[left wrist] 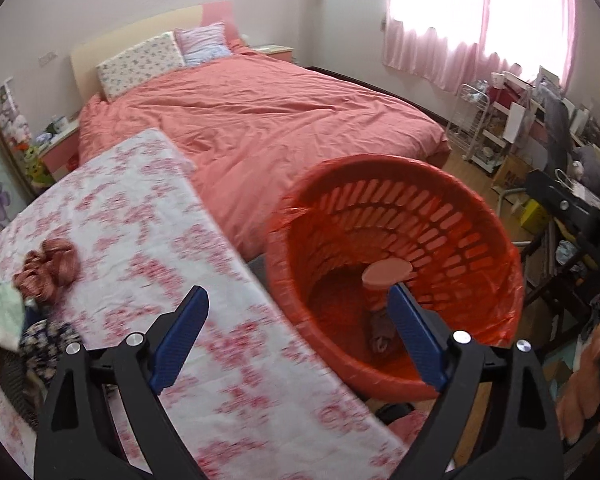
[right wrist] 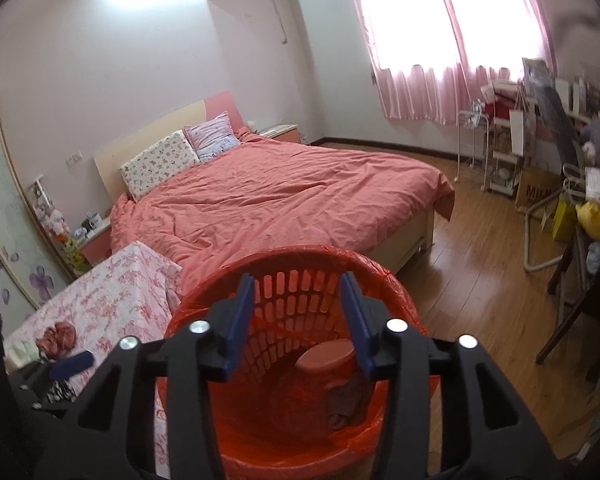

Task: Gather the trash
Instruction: 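Carry the grey sock in the right tool over the orange basket and release, then return the right tool to the bed toward the floral cloth, then grasp the floral cloth with the right tool while the left tool reaches the black mesh cloth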

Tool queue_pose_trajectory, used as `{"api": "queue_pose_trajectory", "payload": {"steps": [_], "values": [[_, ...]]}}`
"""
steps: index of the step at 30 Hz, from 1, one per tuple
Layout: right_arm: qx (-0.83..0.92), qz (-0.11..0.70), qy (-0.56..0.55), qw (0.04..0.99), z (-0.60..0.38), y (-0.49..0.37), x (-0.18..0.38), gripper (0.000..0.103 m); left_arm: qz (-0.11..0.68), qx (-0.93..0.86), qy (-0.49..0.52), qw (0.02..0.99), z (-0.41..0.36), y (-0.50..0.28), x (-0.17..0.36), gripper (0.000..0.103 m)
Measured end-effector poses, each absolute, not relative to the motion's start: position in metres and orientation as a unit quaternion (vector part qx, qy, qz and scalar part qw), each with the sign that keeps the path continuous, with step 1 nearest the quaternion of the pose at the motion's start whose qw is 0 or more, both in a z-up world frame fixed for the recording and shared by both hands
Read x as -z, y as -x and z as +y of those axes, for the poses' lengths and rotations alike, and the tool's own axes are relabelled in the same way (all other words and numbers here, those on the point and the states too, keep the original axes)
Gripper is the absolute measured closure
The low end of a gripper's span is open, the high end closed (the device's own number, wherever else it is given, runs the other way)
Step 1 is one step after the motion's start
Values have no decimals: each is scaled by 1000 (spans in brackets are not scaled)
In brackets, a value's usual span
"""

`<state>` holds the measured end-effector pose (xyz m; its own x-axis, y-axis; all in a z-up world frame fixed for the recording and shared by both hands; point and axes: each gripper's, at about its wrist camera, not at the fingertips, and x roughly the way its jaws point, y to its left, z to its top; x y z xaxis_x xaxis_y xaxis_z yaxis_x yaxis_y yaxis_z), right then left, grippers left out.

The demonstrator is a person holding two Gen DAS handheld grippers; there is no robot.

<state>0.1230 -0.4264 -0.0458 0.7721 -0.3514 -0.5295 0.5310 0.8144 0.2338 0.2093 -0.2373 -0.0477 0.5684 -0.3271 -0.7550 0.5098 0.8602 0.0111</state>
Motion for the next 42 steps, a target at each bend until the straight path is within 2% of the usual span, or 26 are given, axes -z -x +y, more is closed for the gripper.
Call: {"api": "queue_pose_trajectory", "payload": {"steps": [7,12,28,35,42], "values": [[219,240,-150,934,-395,-122,38,42,384,193,-105,897,-190,-202,41,11],[190,254,-130,940,-362,-129,37,40,379,156,-84,908,-143,-193,36,11],[50,319,-81,943,-224,-182,52,40,359,8,-16,933,19,-183,44,10],[-3,350,-65,934,-171,-211,66,41,351,-6,9,936,52,-181,50,10],[-17,403,-83,911,-150,-243,94,51,361,7,29,932,70,-178,60,10]]}}
